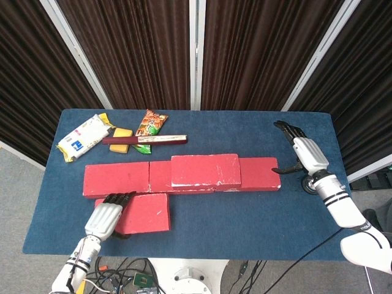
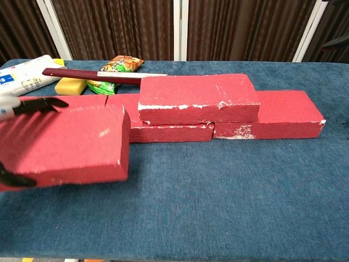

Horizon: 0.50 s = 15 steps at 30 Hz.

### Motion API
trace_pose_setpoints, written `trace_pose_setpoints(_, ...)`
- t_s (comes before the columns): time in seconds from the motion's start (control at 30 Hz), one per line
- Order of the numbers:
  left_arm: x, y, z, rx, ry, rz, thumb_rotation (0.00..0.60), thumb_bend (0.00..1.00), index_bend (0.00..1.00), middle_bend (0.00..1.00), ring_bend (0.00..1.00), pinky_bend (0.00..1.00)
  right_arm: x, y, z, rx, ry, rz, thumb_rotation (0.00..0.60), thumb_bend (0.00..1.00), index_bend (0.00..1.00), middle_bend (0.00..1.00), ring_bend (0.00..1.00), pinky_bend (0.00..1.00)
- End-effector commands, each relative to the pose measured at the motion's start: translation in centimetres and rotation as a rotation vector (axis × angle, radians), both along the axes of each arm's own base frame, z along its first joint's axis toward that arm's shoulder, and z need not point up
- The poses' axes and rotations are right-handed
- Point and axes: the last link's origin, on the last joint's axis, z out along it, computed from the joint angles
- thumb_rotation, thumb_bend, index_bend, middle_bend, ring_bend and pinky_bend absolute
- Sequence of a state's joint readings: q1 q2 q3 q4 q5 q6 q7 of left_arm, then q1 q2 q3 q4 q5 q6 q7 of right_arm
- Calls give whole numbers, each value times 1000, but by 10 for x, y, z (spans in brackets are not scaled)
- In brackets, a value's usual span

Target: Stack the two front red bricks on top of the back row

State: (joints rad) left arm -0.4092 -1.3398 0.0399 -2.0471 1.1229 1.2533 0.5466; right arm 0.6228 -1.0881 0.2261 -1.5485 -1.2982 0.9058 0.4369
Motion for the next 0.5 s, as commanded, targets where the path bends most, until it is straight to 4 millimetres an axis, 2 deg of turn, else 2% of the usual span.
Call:
trace_pose_setpoints(0.03,-10,22,26,75,-18,-10,600,58,0,141,206,123,0,1,2,-4,-2,0,600,0,0,0,0,0)
trace_pose_setpoints(0.27,-27,55,51,67,-51,-28,600,57,0,130,183,115,-2,1,4,-10,-1,-1,600,0,0,0,0,0)
trace_pose_setpoints(0.5,-32,89,42,-67,-141,-70,600,58,0,128,183,147,1,1,2,-8,-7,11,600,0,0,0,0,0)
